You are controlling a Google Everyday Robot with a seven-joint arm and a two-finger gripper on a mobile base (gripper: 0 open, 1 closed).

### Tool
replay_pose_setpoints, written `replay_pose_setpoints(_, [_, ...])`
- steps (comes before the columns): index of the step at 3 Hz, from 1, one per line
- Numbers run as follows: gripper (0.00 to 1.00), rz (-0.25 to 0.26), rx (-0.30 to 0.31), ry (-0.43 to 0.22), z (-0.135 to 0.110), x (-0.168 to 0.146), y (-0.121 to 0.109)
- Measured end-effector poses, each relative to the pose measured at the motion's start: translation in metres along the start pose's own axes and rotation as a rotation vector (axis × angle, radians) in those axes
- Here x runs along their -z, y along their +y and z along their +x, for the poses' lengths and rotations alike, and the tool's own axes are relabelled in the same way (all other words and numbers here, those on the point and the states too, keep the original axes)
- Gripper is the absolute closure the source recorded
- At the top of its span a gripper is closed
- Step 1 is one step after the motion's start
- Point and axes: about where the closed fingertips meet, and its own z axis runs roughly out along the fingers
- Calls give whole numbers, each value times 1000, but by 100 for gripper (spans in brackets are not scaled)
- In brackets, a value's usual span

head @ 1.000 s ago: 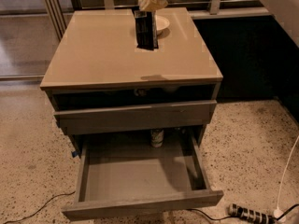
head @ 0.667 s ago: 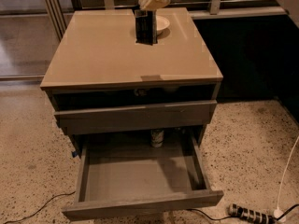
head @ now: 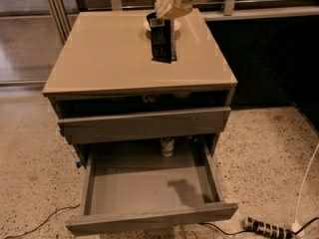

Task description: Place rxbar chocolate into middle drawer

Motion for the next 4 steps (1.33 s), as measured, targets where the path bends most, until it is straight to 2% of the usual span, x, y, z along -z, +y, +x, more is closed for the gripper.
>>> replay_pose_setpoints(1, [100,-6,-26,1,2,7,27])
replay_pose_setpoints(3, [100,-10,-46,-3,1,-7,72])
replay_pose_setpoints(4, [100,-8,-24,1,2,-39,108])
